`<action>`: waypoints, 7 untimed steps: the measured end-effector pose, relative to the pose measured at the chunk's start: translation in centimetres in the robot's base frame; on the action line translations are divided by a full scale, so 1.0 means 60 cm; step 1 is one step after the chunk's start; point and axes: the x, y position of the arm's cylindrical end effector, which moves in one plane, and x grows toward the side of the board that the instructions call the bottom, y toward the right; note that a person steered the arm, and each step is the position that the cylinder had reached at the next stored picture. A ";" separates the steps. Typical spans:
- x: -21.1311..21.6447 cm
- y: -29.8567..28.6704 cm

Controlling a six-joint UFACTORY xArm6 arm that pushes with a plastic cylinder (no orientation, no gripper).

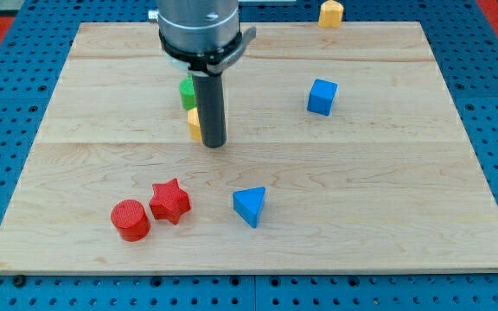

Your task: Move the yellow hexagon to the bottom left of the green circle

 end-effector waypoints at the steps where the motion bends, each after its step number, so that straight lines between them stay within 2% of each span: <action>1: -0.003 0.052; 2: -0.022 0.051; 4: -0.045 -0.053; 5: -0.030 -0.036; 6: 0.029 0.011; 7: 0.130 0.010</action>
